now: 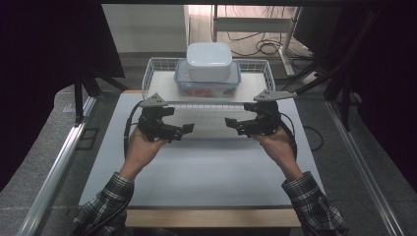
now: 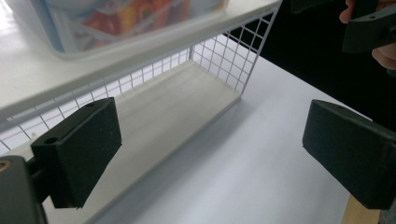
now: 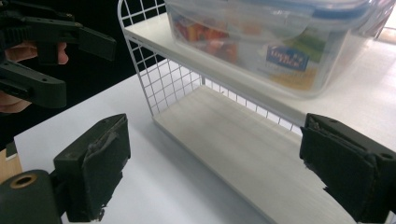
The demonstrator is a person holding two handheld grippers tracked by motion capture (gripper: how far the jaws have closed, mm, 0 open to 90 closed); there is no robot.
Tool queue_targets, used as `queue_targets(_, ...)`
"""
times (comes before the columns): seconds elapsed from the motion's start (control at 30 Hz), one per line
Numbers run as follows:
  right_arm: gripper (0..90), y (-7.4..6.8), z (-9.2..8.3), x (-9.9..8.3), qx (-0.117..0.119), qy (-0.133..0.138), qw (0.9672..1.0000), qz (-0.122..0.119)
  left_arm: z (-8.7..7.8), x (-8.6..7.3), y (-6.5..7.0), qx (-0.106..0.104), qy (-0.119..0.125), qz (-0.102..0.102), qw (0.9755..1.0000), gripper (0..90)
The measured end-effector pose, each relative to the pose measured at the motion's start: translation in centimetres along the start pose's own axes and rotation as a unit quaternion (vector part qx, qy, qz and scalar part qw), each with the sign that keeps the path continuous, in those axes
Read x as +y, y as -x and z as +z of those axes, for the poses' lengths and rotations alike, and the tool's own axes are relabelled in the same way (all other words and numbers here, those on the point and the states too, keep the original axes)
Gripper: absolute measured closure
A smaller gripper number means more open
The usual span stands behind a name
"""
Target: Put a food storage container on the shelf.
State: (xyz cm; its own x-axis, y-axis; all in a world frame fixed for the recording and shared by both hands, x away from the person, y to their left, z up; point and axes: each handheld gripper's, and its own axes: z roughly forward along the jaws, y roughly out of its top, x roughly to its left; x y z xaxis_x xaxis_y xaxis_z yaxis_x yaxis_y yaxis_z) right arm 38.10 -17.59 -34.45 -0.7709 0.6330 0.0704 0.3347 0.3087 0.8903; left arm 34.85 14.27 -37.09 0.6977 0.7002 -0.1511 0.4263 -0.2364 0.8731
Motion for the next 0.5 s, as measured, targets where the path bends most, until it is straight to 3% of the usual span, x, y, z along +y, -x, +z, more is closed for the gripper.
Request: queue_targets(0.5, 4.9, -0.3, 0.1, -2.9, 0.0, -0.019, 0.9998, -0.011, 0.9, -3.0, 0.4, 0.002, -0.015, 0.001, 0.9999, 3.7)
